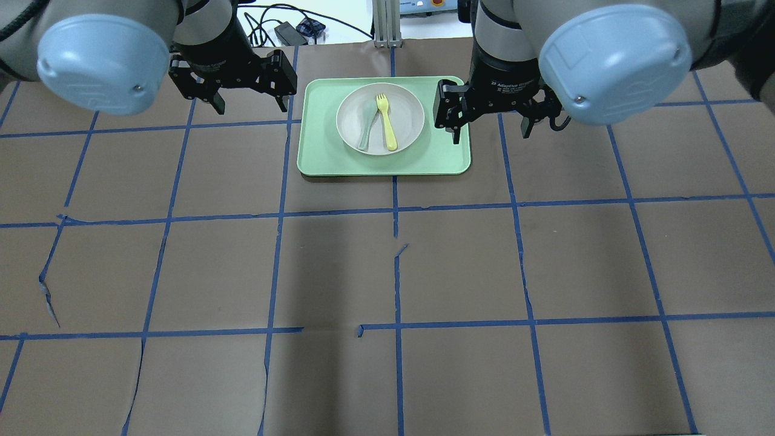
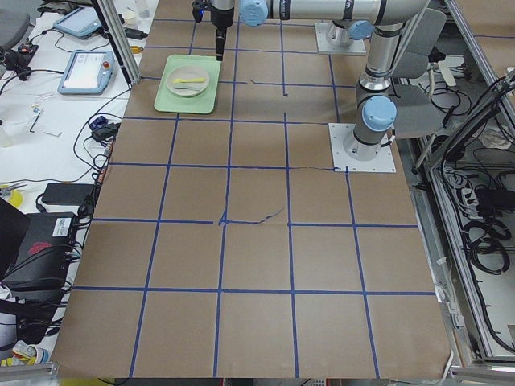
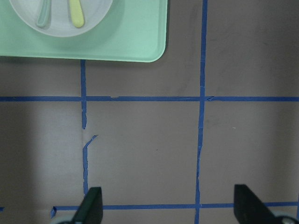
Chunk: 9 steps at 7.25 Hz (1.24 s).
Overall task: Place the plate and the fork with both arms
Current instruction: 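Reach the right gripper over the plate above the yellow fork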
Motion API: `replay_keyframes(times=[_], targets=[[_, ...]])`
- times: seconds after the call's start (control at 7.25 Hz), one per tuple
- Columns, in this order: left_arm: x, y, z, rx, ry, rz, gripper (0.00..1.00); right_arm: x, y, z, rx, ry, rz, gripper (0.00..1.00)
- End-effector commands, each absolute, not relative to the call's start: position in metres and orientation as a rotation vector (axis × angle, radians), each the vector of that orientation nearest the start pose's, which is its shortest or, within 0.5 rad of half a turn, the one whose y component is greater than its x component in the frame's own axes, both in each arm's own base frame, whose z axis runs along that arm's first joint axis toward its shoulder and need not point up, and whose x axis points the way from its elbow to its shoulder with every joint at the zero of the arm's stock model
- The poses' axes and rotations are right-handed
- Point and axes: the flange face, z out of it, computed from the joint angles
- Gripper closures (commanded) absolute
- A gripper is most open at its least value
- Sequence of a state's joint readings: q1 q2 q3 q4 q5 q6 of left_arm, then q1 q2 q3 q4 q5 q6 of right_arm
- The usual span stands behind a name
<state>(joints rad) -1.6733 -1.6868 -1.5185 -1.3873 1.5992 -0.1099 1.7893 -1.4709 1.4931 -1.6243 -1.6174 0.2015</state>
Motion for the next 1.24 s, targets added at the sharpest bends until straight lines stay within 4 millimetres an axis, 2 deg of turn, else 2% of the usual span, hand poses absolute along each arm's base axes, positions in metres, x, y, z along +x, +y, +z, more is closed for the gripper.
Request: replay_keyframes(times=[0.0,0.28,0.41,0.55,0.69,0.83,0.97,1.1], targets=[[-0.186,-0.488,0.463,-0.042,3.114,-0.102,0.00,0.243,-0.499,0.480,-0.038,3.180,-0.070,0.00],[-0.185,-0.486,0.463,-0.038,3.113,-0.020,0.00,0.245,-0.503,0.475,-0.030,3.179,-0.078,0.00],[-0.184,-0.487,0.467,-0.043,3.114,-0.001,0.00,0.248,-0.513,0.467,-0.028,3.176,-0.075,0.00],[-0.184,-0.488,0.467,-0.045,3.113,0.000,0.00,0.257,-0.536,0.448,-0.017,3.158,-0.125,0.00],[-0.184,-0.487,0.467,-0.050,3.113,-0.001,0.00,0.270,-0.565,0.417,0.069,3.149,-0.134,0.00],[-0.184,-0.486,0.469,-0.053,3.114,-0.005,0.00,0.287,-0.602,0.371,0.108,3.137,-0.179,0.00],[-0.184,-0.486,0.466,-0.055,3.111,0.004,0.00,0.307,-0.634,0.331,0.071,3.142,-0.166,0.00],[-0.184,-0.486,0.465,-0.057,3.111,0.006,0.00,0.331,-0.673,0.304,0.044,3.143,-0.174,0.00]])
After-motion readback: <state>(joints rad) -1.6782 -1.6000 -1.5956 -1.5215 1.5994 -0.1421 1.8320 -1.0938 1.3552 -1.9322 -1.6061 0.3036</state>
